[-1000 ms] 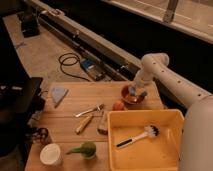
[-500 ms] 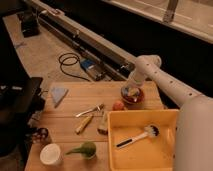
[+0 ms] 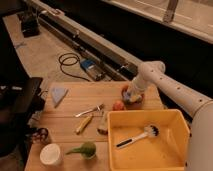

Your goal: Wipe red bowl with sponge

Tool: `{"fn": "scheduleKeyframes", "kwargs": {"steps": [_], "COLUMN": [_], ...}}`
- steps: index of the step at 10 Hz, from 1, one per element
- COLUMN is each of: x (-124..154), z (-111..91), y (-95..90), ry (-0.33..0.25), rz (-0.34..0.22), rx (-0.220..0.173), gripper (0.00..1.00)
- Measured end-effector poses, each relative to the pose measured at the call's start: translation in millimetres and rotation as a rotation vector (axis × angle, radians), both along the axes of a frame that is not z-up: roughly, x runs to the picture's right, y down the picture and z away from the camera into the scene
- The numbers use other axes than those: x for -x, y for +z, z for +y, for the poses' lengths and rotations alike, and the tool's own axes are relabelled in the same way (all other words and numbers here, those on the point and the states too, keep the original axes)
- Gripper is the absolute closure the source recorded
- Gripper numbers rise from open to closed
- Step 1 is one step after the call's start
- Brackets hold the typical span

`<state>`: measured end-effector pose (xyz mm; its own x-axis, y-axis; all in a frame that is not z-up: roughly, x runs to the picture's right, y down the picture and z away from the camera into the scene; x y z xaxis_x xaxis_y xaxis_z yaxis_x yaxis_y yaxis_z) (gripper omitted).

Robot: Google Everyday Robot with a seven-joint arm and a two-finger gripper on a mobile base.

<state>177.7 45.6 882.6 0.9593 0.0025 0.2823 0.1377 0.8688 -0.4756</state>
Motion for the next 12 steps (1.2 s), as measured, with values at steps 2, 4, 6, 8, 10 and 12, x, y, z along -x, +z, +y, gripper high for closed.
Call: {"fn": "scheduleKeyframes", "kwargs": {"steps": [2, 4, 6, 8, 10, 12], "x": [-22.1, -27.8, -25.4, -6.6, 12.2, 26.9], "z": [-7.4, -21.9, -43.1, -56.1, -53.4, -44.0], "y": [-2.1, 0.8, 11.5, 19.6, 21.8, 17.8], "ry": [0.016, 0.008, -0.012, -0.040, -0.054, -0.053], "rz": [0.039, 0.053, 0.038, -0.001, -0.041, -0.079], "rx": [-0.001, -0.009, -0.026, -0.040, -0.043, -0.048], "gripper": [1.00, 1.00, 1.00, 1.00, 1.00, 1.00]}}
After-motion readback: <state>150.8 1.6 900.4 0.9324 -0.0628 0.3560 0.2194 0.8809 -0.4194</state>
